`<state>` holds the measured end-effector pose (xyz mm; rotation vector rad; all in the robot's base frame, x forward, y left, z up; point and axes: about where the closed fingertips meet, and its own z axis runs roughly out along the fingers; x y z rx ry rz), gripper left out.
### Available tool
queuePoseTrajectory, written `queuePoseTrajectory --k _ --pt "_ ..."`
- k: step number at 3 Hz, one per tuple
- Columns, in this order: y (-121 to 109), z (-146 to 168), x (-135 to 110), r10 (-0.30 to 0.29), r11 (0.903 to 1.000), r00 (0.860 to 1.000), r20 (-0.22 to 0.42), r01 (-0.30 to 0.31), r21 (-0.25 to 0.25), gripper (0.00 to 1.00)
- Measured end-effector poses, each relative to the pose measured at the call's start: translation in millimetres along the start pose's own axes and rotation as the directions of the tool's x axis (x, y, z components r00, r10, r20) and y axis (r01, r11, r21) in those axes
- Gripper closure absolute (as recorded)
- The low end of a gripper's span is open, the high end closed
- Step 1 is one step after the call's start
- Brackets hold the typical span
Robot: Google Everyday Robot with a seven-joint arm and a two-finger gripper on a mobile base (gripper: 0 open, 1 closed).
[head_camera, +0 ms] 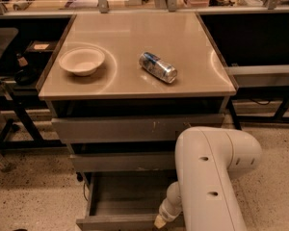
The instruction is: Open bottom drawer
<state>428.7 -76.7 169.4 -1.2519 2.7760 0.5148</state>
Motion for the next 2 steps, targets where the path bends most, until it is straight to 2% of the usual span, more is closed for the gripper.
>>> queuePoseTrajectory --k 1,2 --pt "-0.5 1.5 0.0 0.0 1.0 1.0 0.0 0.0 0.0 1.0" --pt "9.1 1.4 10.0 0.012 0.9999 1.0 -0.004 -0.012 -0.001 1.0"
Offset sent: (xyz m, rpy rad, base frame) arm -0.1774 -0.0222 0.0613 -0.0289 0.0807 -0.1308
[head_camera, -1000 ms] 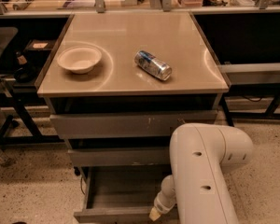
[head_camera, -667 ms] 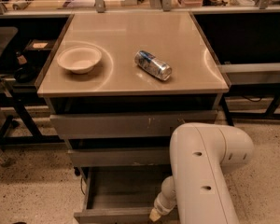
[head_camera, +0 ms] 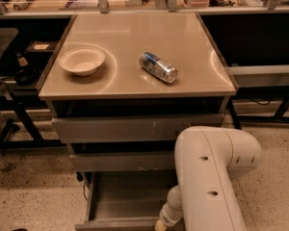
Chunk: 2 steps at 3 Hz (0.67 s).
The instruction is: Open bottom drawer
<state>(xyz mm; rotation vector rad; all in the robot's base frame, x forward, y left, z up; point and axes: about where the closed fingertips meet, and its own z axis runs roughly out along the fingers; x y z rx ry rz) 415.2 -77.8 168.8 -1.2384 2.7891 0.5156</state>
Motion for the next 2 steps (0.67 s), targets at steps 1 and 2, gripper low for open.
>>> queuePoseTrajectory --k 1,2 --pt "0 0 0 0.0 1.0 1.0 0.0 0.0 0.0 1.0" --pt "6 1 12 0.01 0.9999 1.0 -0.024 -0.01 -0.01 1.0"
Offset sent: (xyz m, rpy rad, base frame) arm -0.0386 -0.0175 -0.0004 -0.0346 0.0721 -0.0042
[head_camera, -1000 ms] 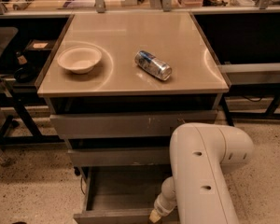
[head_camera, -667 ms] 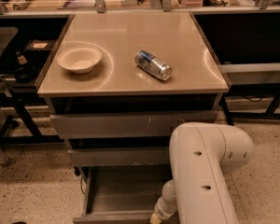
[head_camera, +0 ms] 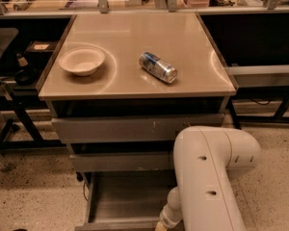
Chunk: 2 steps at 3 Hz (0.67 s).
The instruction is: Open bottom drawer
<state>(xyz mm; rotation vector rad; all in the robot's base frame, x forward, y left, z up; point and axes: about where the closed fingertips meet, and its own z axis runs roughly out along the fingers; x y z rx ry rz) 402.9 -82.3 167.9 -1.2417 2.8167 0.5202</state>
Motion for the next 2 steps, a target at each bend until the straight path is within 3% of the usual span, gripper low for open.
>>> queuePoseTrajectory --k 2 --pt "3.1 -1.4 -3.1 0.005 0.9999 1.0 0.005 -0.005 0.01 1.0"
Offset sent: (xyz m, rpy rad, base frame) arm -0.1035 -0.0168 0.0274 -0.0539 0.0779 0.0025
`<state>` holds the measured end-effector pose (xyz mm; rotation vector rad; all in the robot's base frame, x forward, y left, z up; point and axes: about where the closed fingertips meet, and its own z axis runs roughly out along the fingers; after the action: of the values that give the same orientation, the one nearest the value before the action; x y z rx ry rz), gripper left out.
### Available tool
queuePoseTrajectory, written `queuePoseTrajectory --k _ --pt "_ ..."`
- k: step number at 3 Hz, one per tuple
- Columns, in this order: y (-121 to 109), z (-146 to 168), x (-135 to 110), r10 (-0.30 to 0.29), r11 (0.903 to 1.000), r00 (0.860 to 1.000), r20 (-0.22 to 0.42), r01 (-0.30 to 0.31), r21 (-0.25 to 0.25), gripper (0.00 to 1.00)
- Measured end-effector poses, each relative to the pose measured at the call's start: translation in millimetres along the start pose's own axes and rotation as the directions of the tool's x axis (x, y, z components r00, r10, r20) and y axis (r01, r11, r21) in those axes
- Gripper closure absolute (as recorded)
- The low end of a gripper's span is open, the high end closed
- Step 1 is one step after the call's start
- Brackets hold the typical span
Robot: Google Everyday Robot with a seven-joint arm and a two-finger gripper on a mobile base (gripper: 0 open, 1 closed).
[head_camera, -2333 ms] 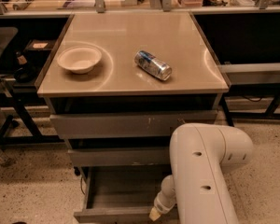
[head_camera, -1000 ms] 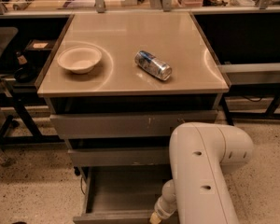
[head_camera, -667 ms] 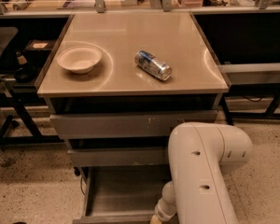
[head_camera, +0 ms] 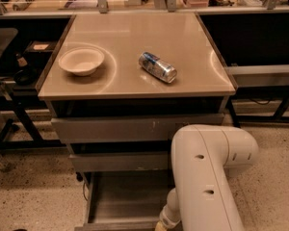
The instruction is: Open bottom drawer
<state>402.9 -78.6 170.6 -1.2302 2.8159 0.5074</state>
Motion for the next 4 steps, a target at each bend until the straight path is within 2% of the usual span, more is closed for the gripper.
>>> queuePoseTrajectory --k 3,4 --pt "21 0 25 0.012 0.9999 1.0 -0.026 -0.012 -0.006 1.0" --pt "21 0 25 0.012 0.9999 1.0 -0.027 -0.012 -0.006 1.0"
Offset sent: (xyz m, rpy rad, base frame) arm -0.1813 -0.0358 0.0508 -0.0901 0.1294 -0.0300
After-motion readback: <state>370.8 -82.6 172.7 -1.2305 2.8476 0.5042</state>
